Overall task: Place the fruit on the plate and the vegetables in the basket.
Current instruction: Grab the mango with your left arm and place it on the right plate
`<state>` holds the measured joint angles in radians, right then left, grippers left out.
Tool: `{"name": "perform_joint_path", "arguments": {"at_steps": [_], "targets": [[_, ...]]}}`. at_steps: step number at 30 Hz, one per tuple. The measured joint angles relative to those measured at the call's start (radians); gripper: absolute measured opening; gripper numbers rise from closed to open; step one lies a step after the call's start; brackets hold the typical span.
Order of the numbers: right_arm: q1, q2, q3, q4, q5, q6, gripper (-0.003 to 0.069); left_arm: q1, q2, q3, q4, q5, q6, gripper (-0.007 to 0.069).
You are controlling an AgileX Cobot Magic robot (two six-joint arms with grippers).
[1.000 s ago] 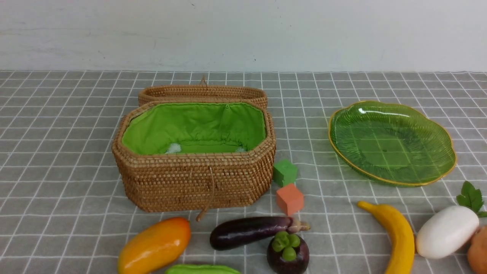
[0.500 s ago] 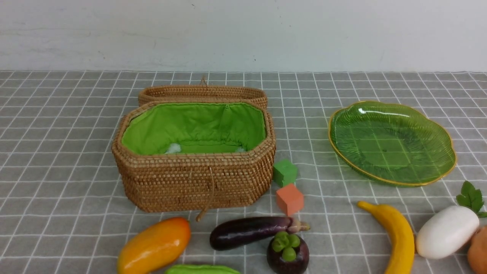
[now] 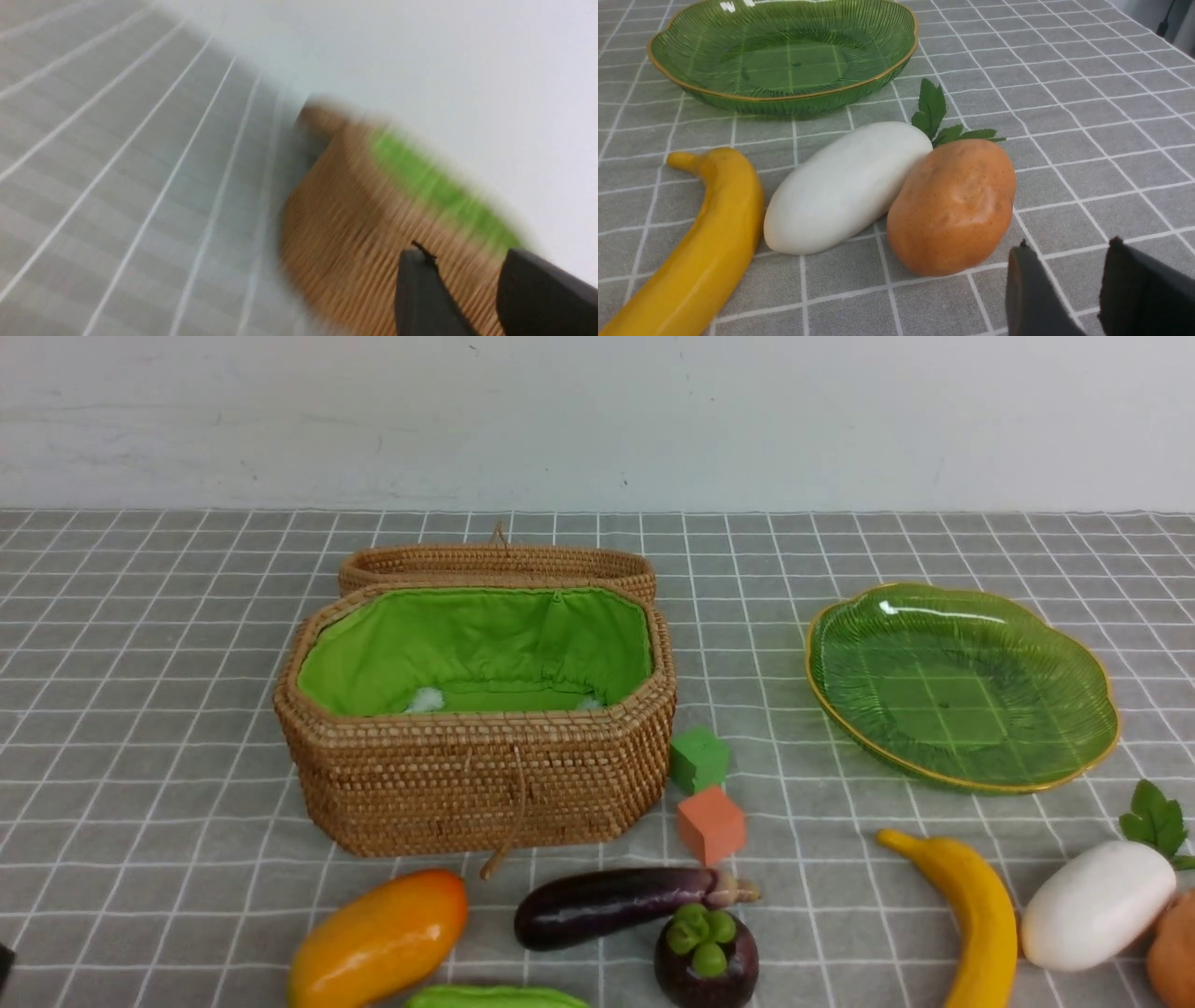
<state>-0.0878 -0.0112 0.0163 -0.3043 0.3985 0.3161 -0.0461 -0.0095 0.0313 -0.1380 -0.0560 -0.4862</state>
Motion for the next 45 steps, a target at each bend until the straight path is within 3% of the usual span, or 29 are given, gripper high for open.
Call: {"name": "perform_joint_path", "arguments": {"at_steps": [3, 8, 11, 14, 15, 18, 21, 27, 31, 33, 34, 36, 39, 43, 44, 45], "targets": [[0.0, 0.0, 0.0, 0.0, 0.001, 0.0, 0.0242, 0.0, 0.0, -0.006, 0.02, -0.148, 0.005, 0.0239], [0.0, 0.0, 0.0, 0.0, 0.001, 0.0, 0.0242, 0.0, 0.0, -0.156, 0.094, -0.194, 0.007, 0.0239], [0.0, 0.0, 0.0, 0.0, 0.001, 0.0, 0.0242, 0.0, 0.048, -0.397, 0.114, -0.084, 0.008, 0.0239], [0.0, 0.0, 0.0, 0.0, 0.001, 0.0, 0.0242, 0.0, 0.159, -0.614, 0.118, 0.149, 0.009, 0.0239], [0.0, 0.0, 0.0, 0.0, 0.001, 0.0, 0.0242, 0.0, 0.168, -0.627, 0.118, 0.166, 0.009, 0.0239], [0.0, 0.0, 0.0, 0.0, 0.001, 0.0, 0.0242, 0.0, 0.332, -0.781, 0.119, 0.483, 0.011, 0.0239], [0.0, 0.0, 0.0, 0.0, 0.001, 0.0, 0.0242, 0.0, 0.468, -0.809, 0.122, 0.653, 0.011, 0.0239], [0.0, 0.0, 0.0, 0.0, 0.0, 0.0, 0.0242, 0.0, 0.673, -0.808, 0.07, 0.729, 0.02, 0.0239], [0.0, 0.0, 0.0, 0.0, 0.0, 0.0, 0.0242, 0.0, 0.831, -0.833, -0.039, 0.788, 0.14, 0.0239], [0.0, 0.0, 0.0, 0.0, 0.0, 0.0, 0.0242, 0.0, 0.93, -0.874, -0.125, 0.848, 0.288, 0.0239], [0.0, 0.0, 0.0, 0.0, 0.0, 0.0, 0.0242, 0.0, 0.93, -0.874, -0.125, 0.855, 0.304, 0.0239], [0.0, 0.0, 0.0, 0.0, 0.0, 0.0, 0.0242, -0.006, 1.043, -0.932, -0.234, 0.937, 0.494, 0.0239], [0.0, 0.0, 0.0, 0.0, 0.0, 0.0, 0.0242, -0.061, 1.149, -0.992, -0.295, 0.997, 0.657, 0.0239], [0.0, 0.0, 0.0, 0.0, 0.0, 0.0, 0.0242, -0.224, 1.282, -1.06, -0.203, 1.015, 0.71, 0.0264], [0.0, 0.0, 0.0, 0.0, 0.0, 0.0, 0.0242, -0.224, 1.282, -1.06, -0.203, 1.015, 0.709, 0.0264], [0.0, 0.0, 0.0, 0.0, 0.0, 0.0, 0.0242, -0.284, 1.321, -1.077, -0.129, 1.017, 0.689, 0.029]]}}
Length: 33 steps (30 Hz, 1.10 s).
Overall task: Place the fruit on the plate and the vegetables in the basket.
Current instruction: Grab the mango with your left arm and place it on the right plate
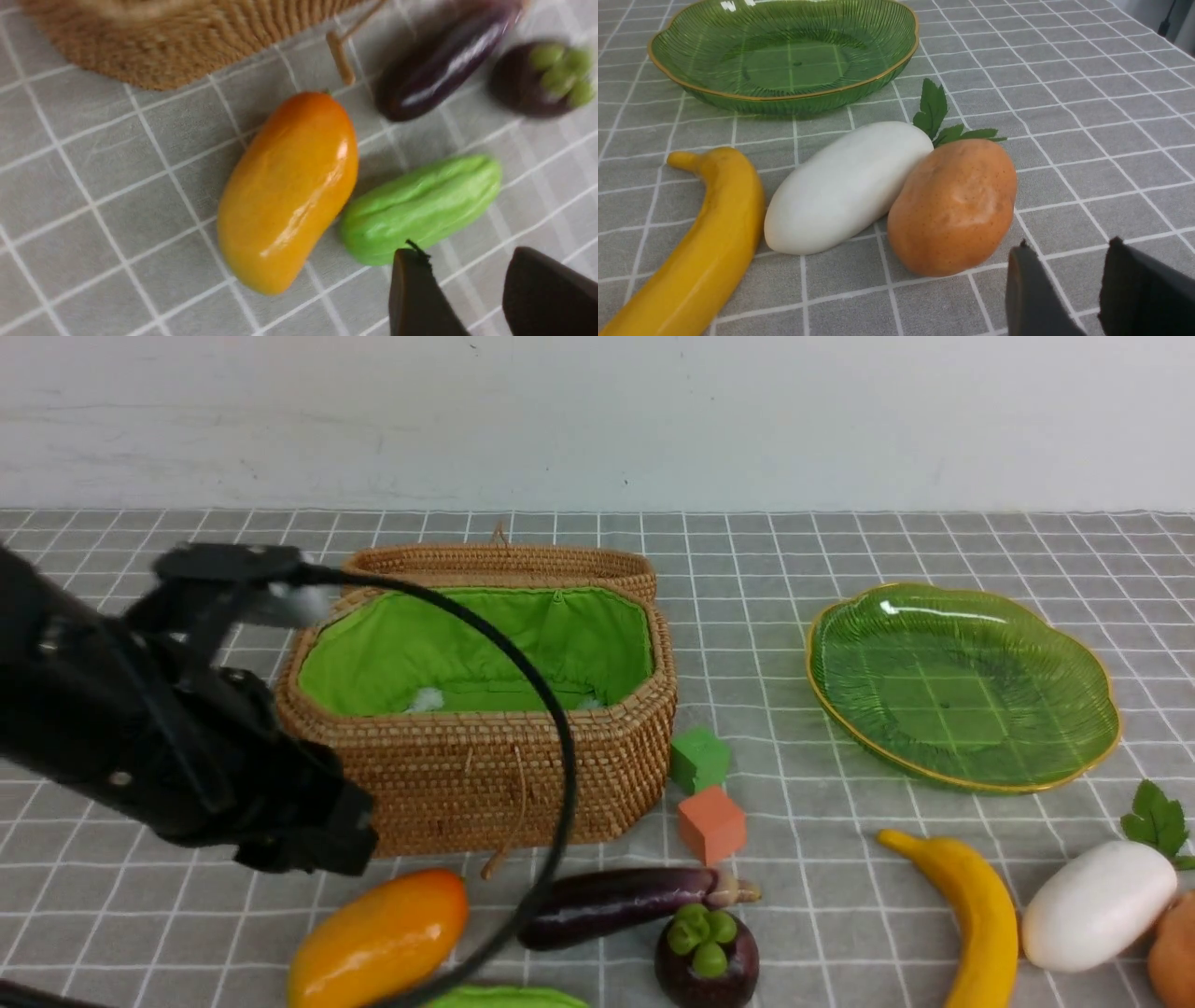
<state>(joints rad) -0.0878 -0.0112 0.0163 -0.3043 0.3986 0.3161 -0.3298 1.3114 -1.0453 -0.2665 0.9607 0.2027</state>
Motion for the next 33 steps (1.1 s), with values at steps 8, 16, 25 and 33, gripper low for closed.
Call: {"name": "perform_joint_path", "arguments": {"at_steps": [8, 16, 25, 33], "targets": [[0.0, 0.0, 0.0, 0.0, 0.001, 0.0, 0.0242, -0.152, 0.174, -0.011, 0.348, -0.056, -0.254, 0.0568], [0.0, 0.0, 0.0, 0.0, 0.001, 0.0, 0.0242, -0.164, 0.396, -0.013, 0.408, -0.207, -0.36, 0.0651], [0.0, 0.0, 0.0, 0.0, 0.001, 0.0, 0.0242, -0.164, 0.438, -0.027, 0.448, -0.166, -0.336, 0.0561], [0.0, 0.0, 0.0, 0.0, 0.0, 0.0, 0.0242, -0.164, 0.243, -0.07, 0.431, 0.002, -0.334, 0.0561]]}}
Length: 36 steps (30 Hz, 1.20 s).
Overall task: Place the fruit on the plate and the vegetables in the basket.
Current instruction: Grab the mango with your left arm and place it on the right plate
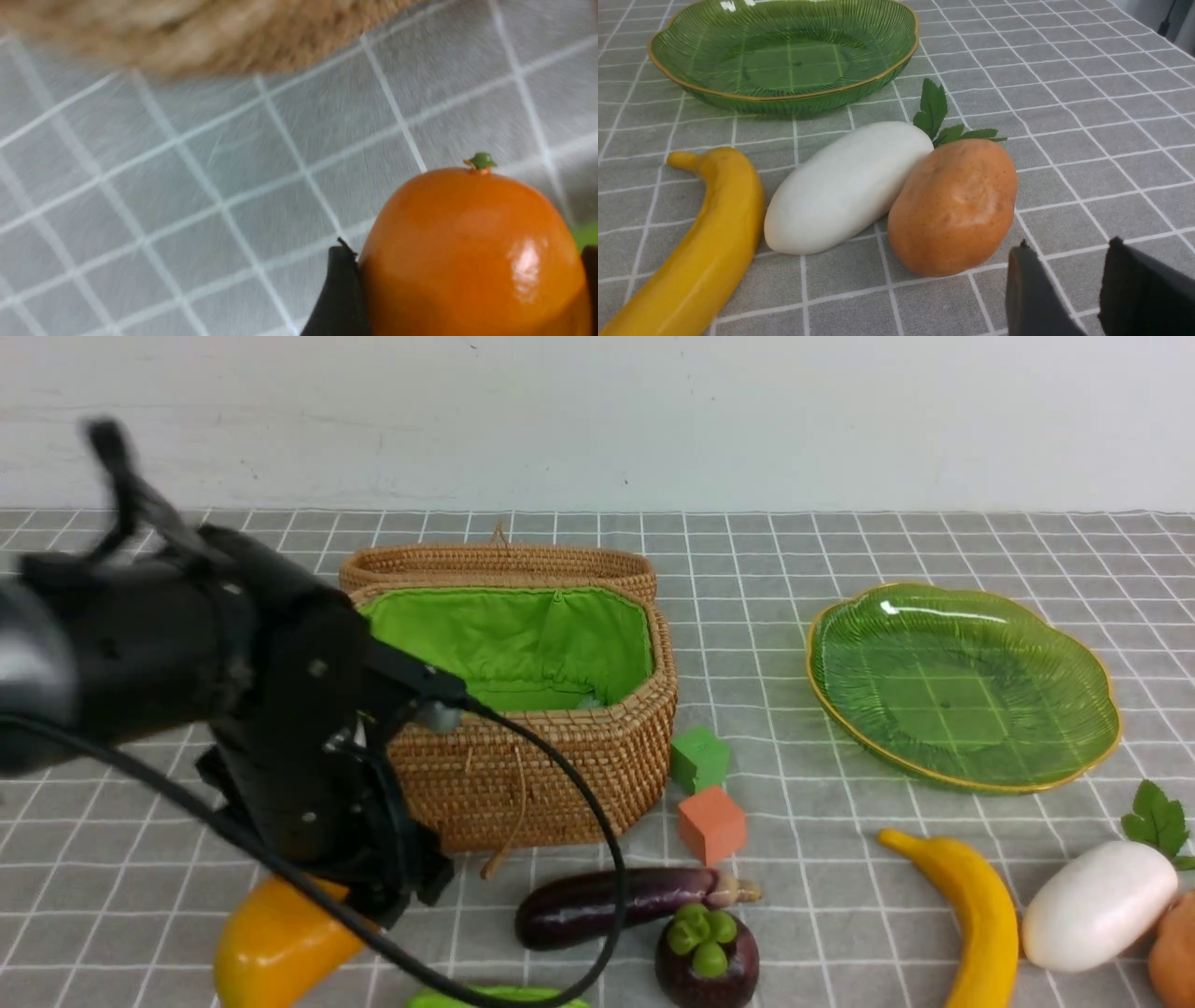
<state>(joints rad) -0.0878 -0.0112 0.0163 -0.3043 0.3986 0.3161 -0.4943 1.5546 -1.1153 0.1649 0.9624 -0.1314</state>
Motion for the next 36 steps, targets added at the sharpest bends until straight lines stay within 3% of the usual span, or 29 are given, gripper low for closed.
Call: {"name": "perform_joint_path", "arguments": {"at_steps": [6, 10, 13, 16, 18, 19, 23, 28, 30, 34, 36], "targets": [[0.0, 0.0, 0.0, 0.0, 0.0, 0.0, 0.0242, 0.0, -0.153, -0.074, -0.137, -0.011, 0.001, 0.0561], [0.0, 0.0, 0.0, 0.0, 0.0, 0.0, 0.0242, 0.0, -0.152, -0.194, -0.383, -0.195, 0.044, 0.0561], [0.0, 0.0, 0.0, 0.0, 0.0, 0.0, 0.0242, -0.001, -0.076, -0.291, -0.593, -0.303, 0.221, 0.0561], [0.0, 0.0, 0.0, 0.0, 0.0, 0.0, 0.0242, -0.001, 0.017, -0.381, -0.74, -0.326, 0.367, 0.0561], [0.0, 0.0, 0.0, 0.0, 0.001, 0.0, 0.0242, -0.001, 0.159, -0.518, -0.909, -0.333, 0.528, 0.0561], [0.0, 0.0, 0.0, 0.0, 0.001, 0.0, 0.0242, -0.002, 0.159, -0.529, -0.909, -0.334, 0.538, 0.0561], [0.0, 0.0, 0.0, 0.0, 0.001, 0.0, 0.0242, -0.044, 0.4, -0.777, -1.134, -0.403, 0.725, 0.0561], [0.0, 0.0, 0.0, 0.0, 0.001, 0.0, 0.0242, -0.157, 0.604, -0.967, -1.221, -0.593, 0.868, 0.0561], [0.0, 0.0, 0.0, 0.0, 0.001, 0.0, 0.0242, -0.19, 0.651, -0.997, -1.228, -0.656, 0.891, 0.0561], [0.0, 0.0, 0.0, 0.0, 0.001, 0.0, 0.0242, -0.282, 0.787, -1.035, -1.281, -0.947, 0.926, 0.0561], [0.0, 0.0, 0.0, 0.0, 0.001, 0.0, 0.0242, -0.298, 0.826, -1.037, -1.308, -1.002, 0.928, 0.0561]]}}
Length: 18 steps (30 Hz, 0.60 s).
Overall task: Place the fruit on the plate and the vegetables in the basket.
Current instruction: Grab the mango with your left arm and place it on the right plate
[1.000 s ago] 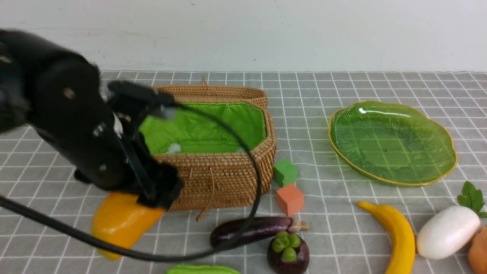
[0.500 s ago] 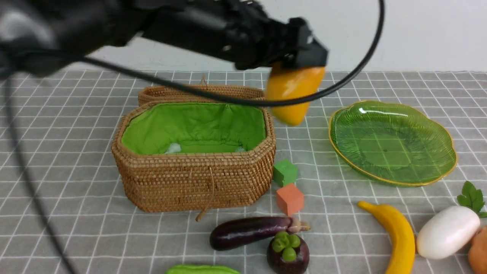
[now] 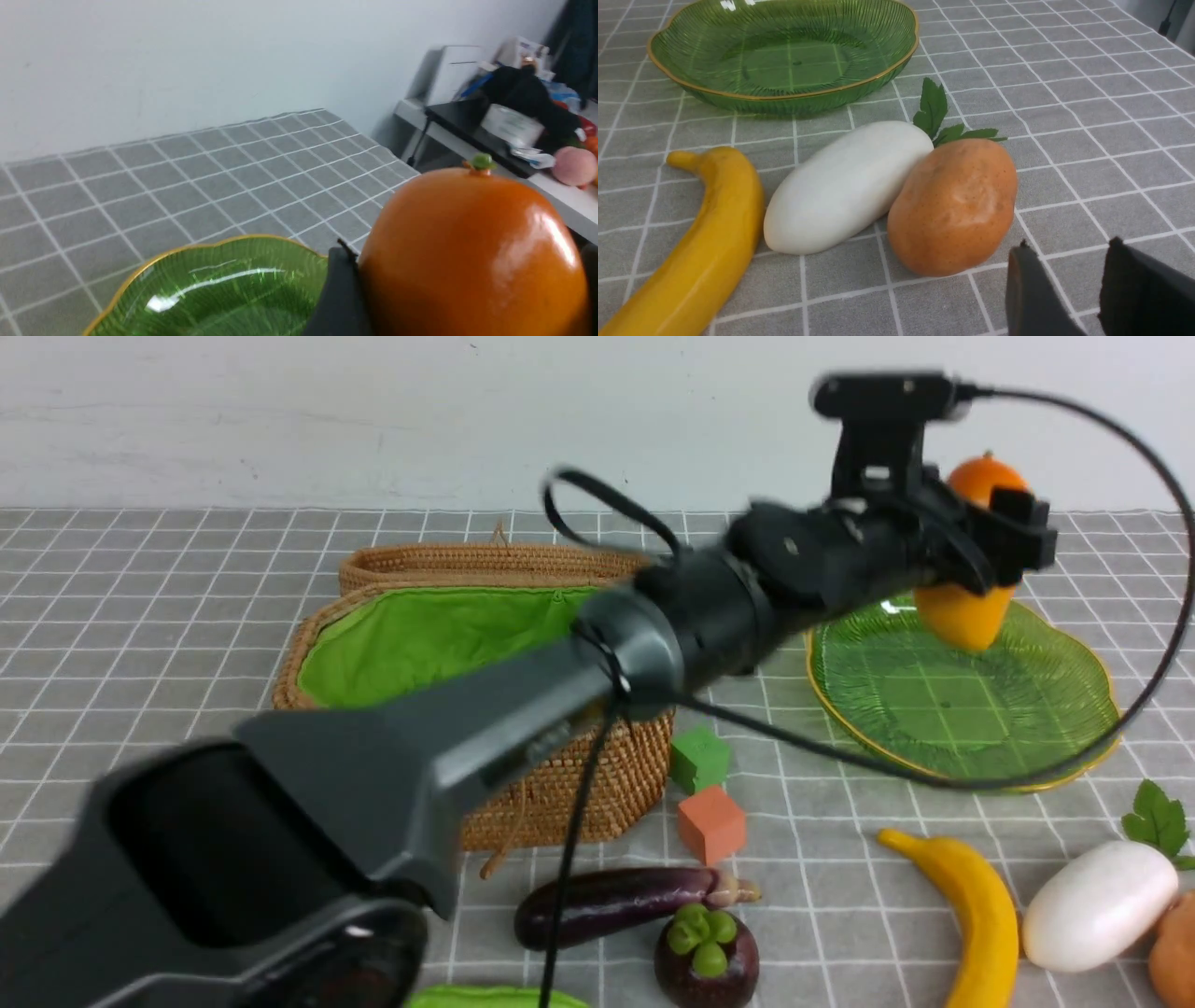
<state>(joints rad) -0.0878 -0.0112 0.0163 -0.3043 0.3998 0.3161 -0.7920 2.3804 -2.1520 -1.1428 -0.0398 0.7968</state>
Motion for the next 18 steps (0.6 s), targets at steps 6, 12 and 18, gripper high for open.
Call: {"name": "perform_joint_path", "arguments": {"at_steps": [6, 12, 18], "targets": [[0.0, 0.0, 0.0, 0.0, 0.0, 0.0, 0.0242, -0.002, 0.057, 0.0, -0.029, 0.017, 0.001, 0.0561], [0.0, 0.0, 0.0, 0.0, -0.001, 0.0, 0.0242, -0.002, 0.057, -0.003, -0.03, 0.025, 0.002, 0.057], [0.0, 0.0, 0.0, 0.0, -0.001, 0.0, 0.0242, -0.002, 0.056, -0.003, -0.031, 0.026, 0.011, 0.057]]}}
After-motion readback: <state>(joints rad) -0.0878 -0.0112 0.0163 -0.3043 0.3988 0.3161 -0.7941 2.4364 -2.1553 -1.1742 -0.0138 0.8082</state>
